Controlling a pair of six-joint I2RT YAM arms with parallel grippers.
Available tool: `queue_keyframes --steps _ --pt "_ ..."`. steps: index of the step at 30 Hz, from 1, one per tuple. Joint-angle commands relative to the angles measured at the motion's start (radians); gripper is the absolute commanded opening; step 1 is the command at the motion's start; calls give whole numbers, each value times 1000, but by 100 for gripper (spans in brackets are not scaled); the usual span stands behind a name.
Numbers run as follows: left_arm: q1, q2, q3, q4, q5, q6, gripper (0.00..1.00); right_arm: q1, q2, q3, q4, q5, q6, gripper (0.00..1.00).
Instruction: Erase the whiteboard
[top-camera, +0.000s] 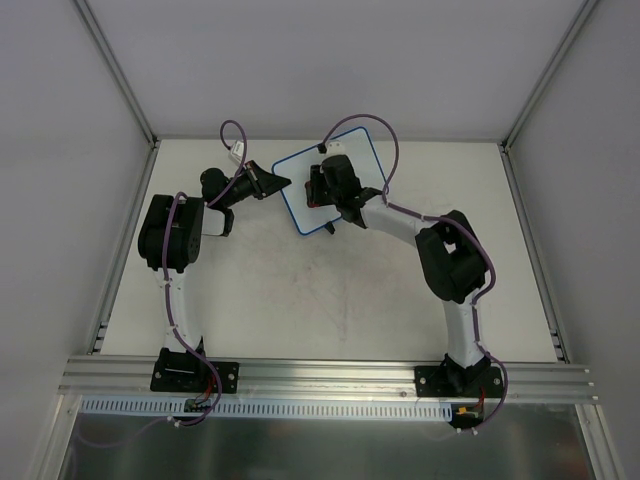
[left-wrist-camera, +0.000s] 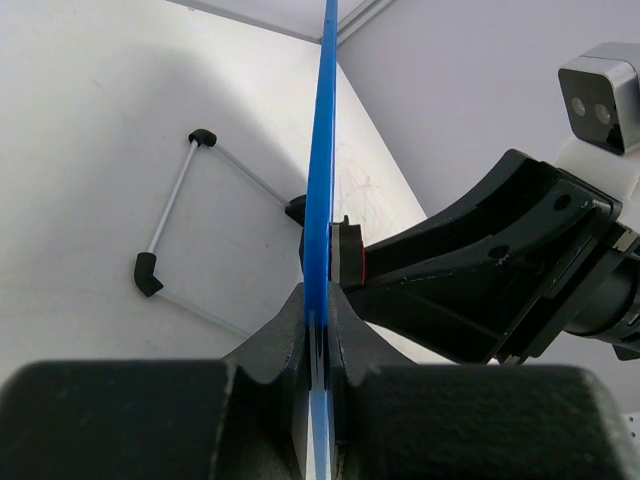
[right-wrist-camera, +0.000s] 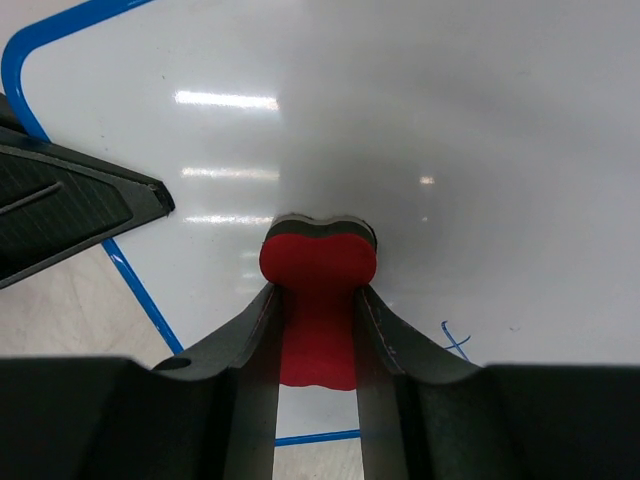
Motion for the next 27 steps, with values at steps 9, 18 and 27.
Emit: queue_keyframes --steps 9,18,27 --pt "-13 -64 -6 227 68 21 0 -96 -3 -127 -20 76 231 0" --pt "-13 -64 -6 231 65 18 0 -106 -64 -208 -107 260 380 0" --pt "-12 -70 -10 233 65 19 0 -117 -111 -276 -231 393 576 0"
